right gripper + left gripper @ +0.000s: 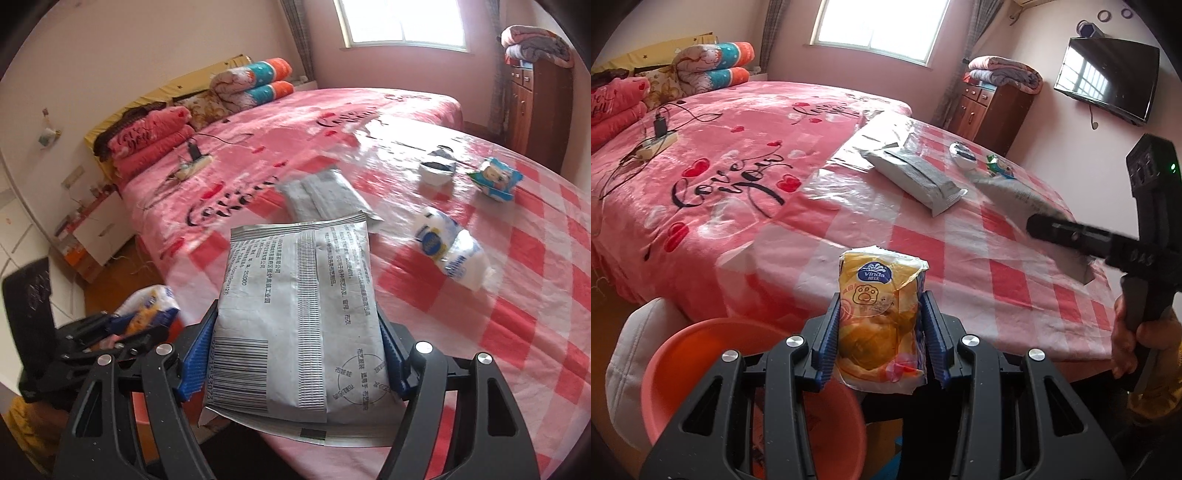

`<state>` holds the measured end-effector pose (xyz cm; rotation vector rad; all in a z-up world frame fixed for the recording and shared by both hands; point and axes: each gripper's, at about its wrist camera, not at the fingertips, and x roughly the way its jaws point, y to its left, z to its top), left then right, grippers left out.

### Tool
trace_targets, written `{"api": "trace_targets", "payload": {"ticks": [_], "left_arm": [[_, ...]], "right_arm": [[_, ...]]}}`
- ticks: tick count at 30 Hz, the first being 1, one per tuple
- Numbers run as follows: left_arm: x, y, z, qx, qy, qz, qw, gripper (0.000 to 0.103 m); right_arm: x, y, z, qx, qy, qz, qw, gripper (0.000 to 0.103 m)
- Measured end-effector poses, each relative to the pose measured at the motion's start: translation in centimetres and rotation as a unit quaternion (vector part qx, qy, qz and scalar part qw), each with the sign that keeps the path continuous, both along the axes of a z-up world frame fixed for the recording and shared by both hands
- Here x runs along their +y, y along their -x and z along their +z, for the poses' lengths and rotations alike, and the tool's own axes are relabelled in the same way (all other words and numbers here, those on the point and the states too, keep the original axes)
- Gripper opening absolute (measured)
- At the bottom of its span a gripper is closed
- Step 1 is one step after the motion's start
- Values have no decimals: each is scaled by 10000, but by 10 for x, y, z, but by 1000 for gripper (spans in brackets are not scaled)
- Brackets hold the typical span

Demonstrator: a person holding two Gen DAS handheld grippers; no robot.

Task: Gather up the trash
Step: 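Carry both items over the orange bucket and open both grippers to drop them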

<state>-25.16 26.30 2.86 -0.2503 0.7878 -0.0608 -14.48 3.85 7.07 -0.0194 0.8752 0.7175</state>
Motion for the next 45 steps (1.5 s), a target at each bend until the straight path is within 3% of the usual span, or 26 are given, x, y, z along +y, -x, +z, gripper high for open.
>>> {"api": "trace_targets", "payload": {"ticks": [11, 23, 25, 27, 32, 45], "left_arm": [[44, 44, -12, 320, -309, 668, 9968, 44], [88, 82, -48, 851, -270, 1353, 9868, 45], [92, 82, -54, 940, -314, 1464, 9842, 65], [96, 83, -60, 1087, -400, 1606, 9802, 78], [106, 84, -73, 1372, -360, 1821, 9730, 82], [85, 68, -61, 1224, -359, 1558, 9795, 88]], "right_arm": [[60, 29, 9, 463, -479, 927, 9935, 75], [147, 82, -24, 905, -240, 2164, 9718, 77], [158, 89, -33, 982, -131, 2340, 9672, 80], [165, 92, -45, 1038, 61, 2336, 9668, 88], [157, 86, -52, 1085, 156, 2104, 9715, 90], [114, 67, -33, 289, 83, 1504, 9882, 93]]}}
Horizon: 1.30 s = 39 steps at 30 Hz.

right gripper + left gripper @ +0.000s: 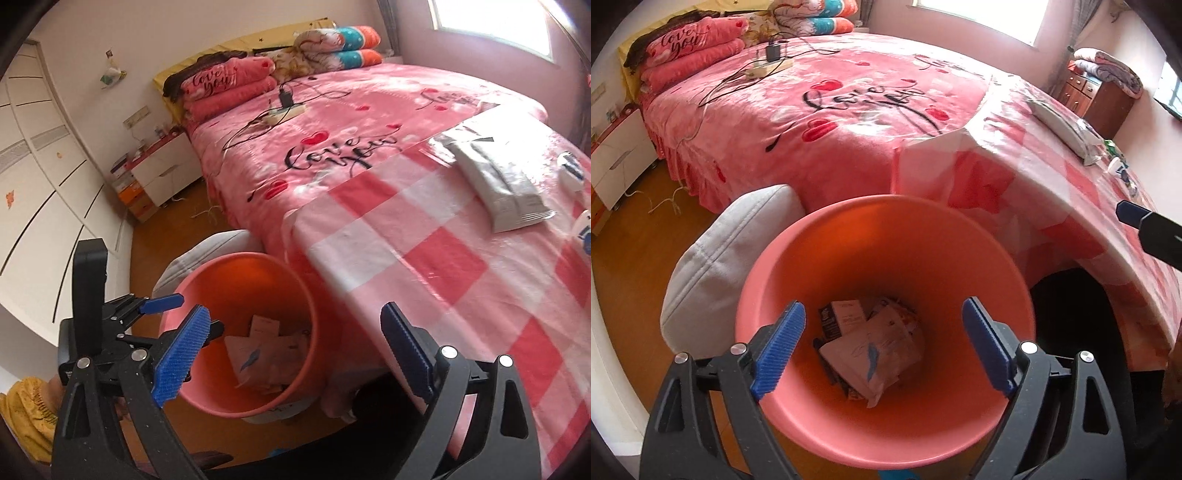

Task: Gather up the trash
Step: 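Withdraw both open grippers from the bucket back over the bed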

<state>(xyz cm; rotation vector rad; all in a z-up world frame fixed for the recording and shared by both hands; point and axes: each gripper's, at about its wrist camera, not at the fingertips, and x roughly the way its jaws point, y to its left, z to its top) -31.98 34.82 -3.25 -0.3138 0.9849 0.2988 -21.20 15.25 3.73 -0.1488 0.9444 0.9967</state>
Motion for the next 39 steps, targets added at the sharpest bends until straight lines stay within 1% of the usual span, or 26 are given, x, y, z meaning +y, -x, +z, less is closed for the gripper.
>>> {"api": "trace_targets", "payload": {"ticks": [6, 10, 13, 16, 20, 27, 39], "left_arm": [[-15, -14, 9, -119, 64, -257, 9996, 88], [-25, -23, 19, -252, 40, -393, 9989, 88], [-30, -30, 24, -299, -4, -474, 9984, 88], [-37, -35, 28, -346, -134, -533, 9979, 88], [-43, -39, 31, -427, -163, -667, 9967, 88], [-53, -48, 33, -387, -172, -790, 9960, 88], [-77, -62, 34, -251, -56, -1042, 9942, 88]], "right_arm": [[-15, -2, 5, -250, -141, -207, 9994, 95], [-18, -2, 5, -402, -79, -262, 9988, 95], [-21, -3, 3, -381, -89, -292, 9988, 95], [-25, -5, 3, -388, -111, -357, 9986, 95], [-34, -9, 5, -382, -198, -483, 9979, 95], [-56, -20, 6, -337, -309, -790, 9958, 95], [-82, -31, 5, -390, -350, -1054, 9930, 95]]}}
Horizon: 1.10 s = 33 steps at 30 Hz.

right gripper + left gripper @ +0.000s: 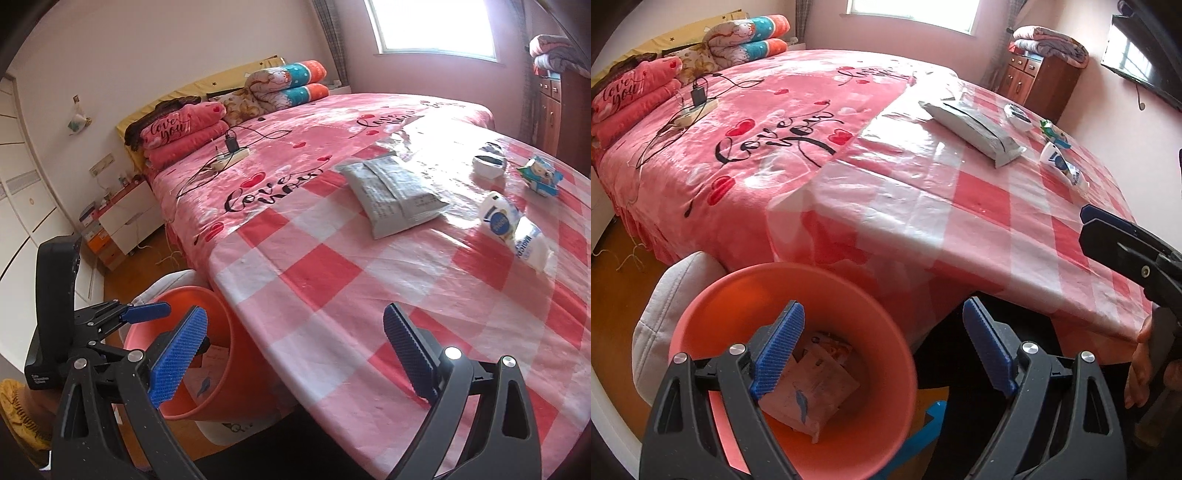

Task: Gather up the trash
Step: 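Withdraw both open grippers from the bucket back over the bed, then approach and grasp the white Magic bottle with the left gripper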

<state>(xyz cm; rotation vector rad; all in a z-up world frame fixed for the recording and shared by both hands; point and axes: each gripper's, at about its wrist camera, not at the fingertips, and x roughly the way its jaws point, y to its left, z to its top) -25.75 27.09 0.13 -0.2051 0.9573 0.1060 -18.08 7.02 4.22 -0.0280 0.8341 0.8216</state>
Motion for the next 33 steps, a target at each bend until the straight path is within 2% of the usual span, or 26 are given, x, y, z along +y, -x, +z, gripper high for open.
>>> {"api": "trace_targets", "payload": {"ticks": [19, 33], "left_arm": [[-44, -34, 9, 40, -104, -444, 9989, 88], [-95, -71, 19, -57, -201, -998, 9948, 88]], "right_arm": [[-68, -29, -3, 113, -198, -761, 9968, 95], [-139, -58, -7, 236, -189, -1580, 9870, 95]]}}
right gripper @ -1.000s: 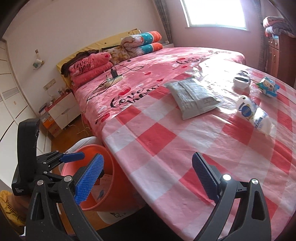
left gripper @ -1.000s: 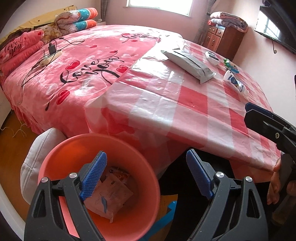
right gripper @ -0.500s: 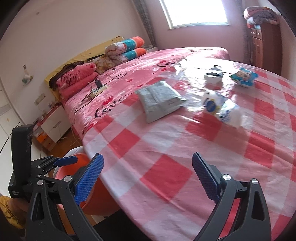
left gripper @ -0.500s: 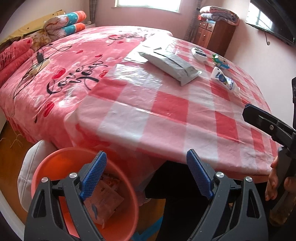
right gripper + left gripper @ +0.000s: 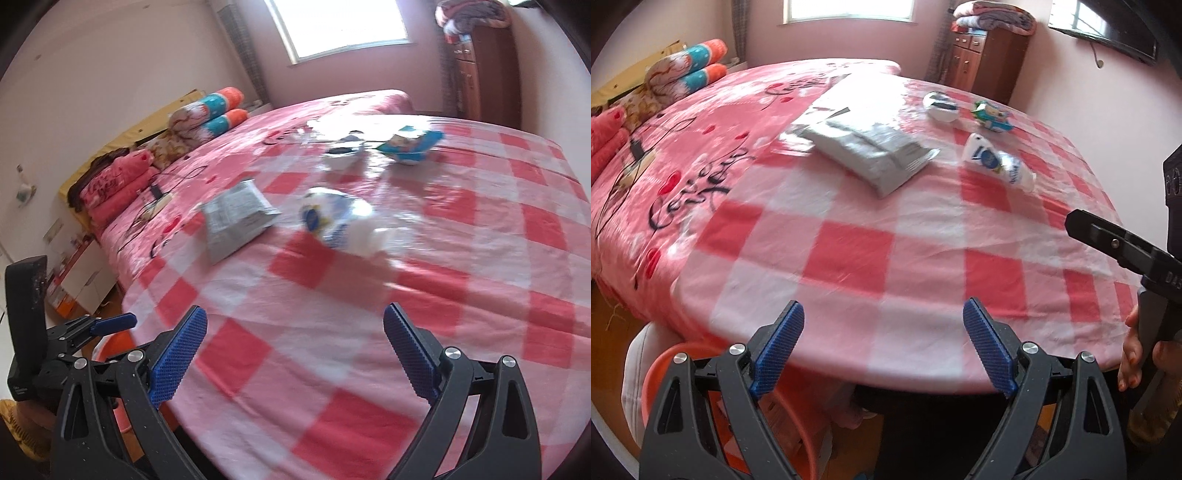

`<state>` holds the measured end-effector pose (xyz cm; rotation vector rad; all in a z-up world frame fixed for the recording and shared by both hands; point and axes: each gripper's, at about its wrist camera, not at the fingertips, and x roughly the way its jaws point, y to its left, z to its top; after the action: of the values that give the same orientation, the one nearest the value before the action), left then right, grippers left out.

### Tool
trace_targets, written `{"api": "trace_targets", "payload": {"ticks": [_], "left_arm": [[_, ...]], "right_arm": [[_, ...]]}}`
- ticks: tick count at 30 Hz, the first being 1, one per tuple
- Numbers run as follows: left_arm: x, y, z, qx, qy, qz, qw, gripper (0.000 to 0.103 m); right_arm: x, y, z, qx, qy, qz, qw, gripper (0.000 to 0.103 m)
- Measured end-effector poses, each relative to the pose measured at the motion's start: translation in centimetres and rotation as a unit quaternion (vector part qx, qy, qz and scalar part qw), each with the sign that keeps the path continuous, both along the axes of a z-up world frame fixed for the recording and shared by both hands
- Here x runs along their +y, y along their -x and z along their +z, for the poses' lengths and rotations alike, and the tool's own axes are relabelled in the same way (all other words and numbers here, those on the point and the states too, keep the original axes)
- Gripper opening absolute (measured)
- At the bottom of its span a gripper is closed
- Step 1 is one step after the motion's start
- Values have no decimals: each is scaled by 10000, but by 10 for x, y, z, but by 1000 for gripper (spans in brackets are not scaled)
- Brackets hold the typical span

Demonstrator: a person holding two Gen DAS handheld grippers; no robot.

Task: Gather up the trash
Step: 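Approach and grasp the white Magic bottle with the left gripper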

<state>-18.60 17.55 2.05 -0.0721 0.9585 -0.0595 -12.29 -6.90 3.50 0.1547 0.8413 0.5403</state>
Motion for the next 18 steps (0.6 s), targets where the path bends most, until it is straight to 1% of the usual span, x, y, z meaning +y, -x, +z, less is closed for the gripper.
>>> {"api": "trace_targets", "payload": {"ticks": [8, 13, 15, 18], "left_arm": [[-41, -28, 3, -66, 158, -384, 9991, 88], [-69, -49, 3, -71, 296, -571, 9979, 88], [-78, -58, 4, -80, 393, -625, 9972, 88], [-90, -75, 4, -32, 672, -661, 9955, 88]], "right_arm": [[-47, -21, -4, 137, 70, -561, 9983, 95], [-67, -37, -4, 142, 203, -768, 9967, 95], [-75, -44, -4, 164, 232, -840, 9961, 95], [-87, -56, -6, 235, 191, -957, 9950, 95]]}}
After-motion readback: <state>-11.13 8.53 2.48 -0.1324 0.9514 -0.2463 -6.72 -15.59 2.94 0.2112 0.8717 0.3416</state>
